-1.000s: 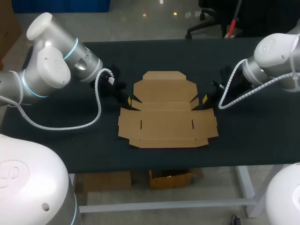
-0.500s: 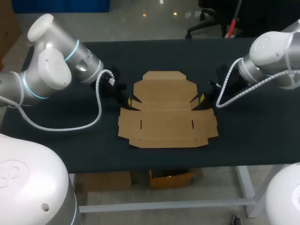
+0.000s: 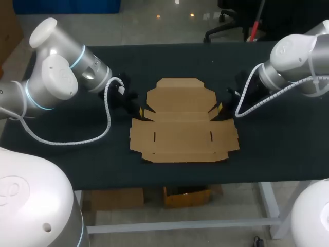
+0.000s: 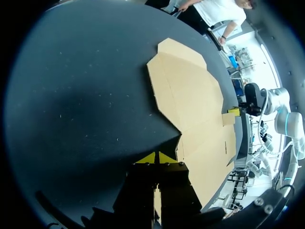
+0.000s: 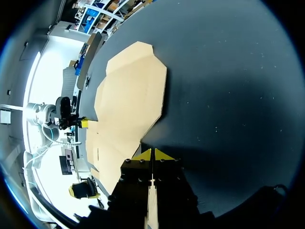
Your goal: Assemble the packaging by folding the flat box into shape, placing the metal phone stand inside, and closing the box properly
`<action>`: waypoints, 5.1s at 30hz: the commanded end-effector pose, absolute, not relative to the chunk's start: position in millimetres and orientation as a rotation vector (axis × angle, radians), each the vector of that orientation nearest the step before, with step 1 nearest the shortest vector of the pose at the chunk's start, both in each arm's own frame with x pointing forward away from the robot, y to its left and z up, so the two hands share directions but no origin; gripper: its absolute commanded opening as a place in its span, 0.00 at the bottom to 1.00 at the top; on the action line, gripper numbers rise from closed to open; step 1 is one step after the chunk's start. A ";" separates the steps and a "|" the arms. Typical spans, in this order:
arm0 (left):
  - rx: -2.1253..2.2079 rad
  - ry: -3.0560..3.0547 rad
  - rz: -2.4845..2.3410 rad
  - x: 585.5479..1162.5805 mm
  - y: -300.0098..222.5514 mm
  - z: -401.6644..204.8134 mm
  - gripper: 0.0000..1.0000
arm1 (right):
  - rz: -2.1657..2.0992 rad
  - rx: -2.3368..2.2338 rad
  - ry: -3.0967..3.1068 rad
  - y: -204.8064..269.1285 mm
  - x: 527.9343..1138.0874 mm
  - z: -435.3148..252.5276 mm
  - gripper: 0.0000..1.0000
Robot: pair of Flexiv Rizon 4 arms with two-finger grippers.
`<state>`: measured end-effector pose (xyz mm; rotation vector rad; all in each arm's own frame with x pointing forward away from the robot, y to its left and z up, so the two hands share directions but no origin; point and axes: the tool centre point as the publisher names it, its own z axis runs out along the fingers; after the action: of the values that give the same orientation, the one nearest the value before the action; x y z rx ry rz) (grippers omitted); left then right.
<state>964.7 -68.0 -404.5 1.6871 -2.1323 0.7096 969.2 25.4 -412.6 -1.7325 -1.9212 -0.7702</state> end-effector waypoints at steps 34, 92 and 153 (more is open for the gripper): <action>1.650 -2.156 0.677 965.1 -82.7 -406.2 0.00 | -0.753 -1.723 -1.929 39.0 965.8 -418.4 0.00; 1.671 -2.279 0.694 952.4 -113.6 -392.2 0.00 | -0.733 -1.763 -1.961 50.3 959.3 -411.2 0.00; 1.728 -2.397 0.662 955.9 -135.7 -389.8 0.00 | -0.537 -1.982 -2.002 71.3 951.0 -406.0 0.00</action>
<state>955.8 -132.1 -390.8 1.7161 -2.3889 0.6762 952.4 68.1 -406.2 -1.9690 -1.9963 -0.5421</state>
